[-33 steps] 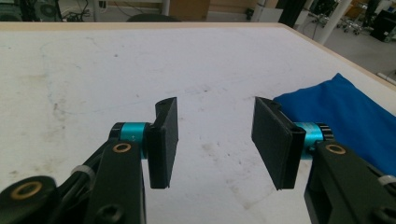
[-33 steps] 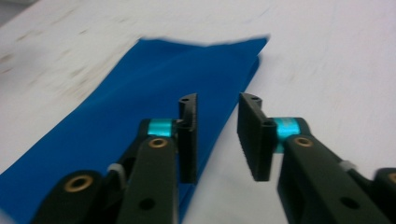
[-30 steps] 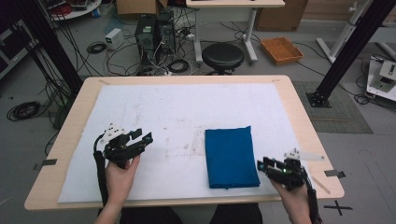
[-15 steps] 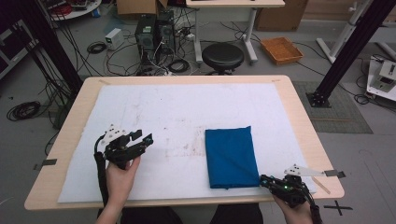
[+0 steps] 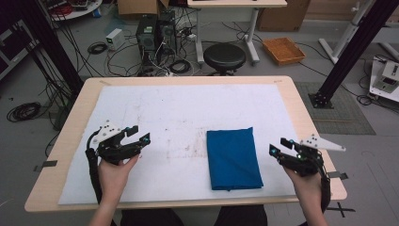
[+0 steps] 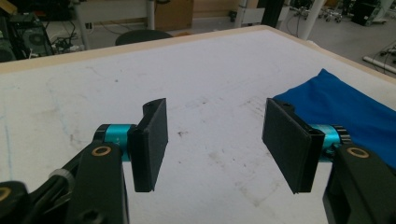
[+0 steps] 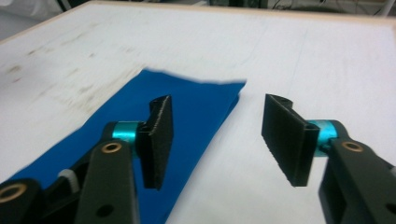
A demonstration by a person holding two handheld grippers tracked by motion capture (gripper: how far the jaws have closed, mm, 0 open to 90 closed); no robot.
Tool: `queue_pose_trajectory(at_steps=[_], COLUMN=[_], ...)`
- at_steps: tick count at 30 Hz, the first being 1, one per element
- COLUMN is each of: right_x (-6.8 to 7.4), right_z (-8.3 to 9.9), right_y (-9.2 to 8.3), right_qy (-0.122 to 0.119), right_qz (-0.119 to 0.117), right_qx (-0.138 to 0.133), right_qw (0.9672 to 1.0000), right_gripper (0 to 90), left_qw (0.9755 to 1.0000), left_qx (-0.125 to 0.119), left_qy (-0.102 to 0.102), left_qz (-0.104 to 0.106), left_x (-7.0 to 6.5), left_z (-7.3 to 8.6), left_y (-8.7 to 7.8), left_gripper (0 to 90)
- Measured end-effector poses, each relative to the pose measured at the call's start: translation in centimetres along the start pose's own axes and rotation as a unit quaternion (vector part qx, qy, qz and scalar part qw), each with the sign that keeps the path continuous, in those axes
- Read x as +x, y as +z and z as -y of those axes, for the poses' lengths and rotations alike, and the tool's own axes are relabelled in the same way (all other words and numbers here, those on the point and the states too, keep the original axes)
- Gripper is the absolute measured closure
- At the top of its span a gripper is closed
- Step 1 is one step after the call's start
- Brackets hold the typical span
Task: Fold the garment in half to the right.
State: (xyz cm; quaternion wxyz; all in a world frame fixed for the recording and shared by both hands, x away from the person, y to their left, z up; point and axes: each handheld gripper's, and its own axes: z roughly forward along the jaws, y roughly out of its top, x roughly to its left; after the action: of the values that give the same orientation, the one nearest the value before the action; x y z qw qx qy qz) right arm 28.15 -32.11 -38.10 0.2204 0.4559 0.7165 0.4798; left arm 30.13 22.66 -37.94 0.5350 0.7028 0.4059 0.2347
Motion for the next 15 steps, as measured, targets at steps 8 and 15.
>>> queue_pose_trajectory(at_steps=[8, 15], right_x=[-1.5, -2.0], right_z=[-1.5, -1.2], right_y=[2.2, 1.9], right_qy=[-0.001, 0.003], right_qz=[0.005, 0.007], right_qx=[-0.004, -0.003], right_qw=[1.0000, 1.0000], right_gripper=[36.4, 35.5], left_qw=[0.9996, 0.9996], left_qx=[0.004, 0.004], left_qy=[0.027, 0.025], left_qz=[-0.011, -0.009], left_x=[0.7, 0.8], left_z=[-0.1, 0.1], left_y=[-0.8, -1.1], left_gripper=[37.1, 35.6])
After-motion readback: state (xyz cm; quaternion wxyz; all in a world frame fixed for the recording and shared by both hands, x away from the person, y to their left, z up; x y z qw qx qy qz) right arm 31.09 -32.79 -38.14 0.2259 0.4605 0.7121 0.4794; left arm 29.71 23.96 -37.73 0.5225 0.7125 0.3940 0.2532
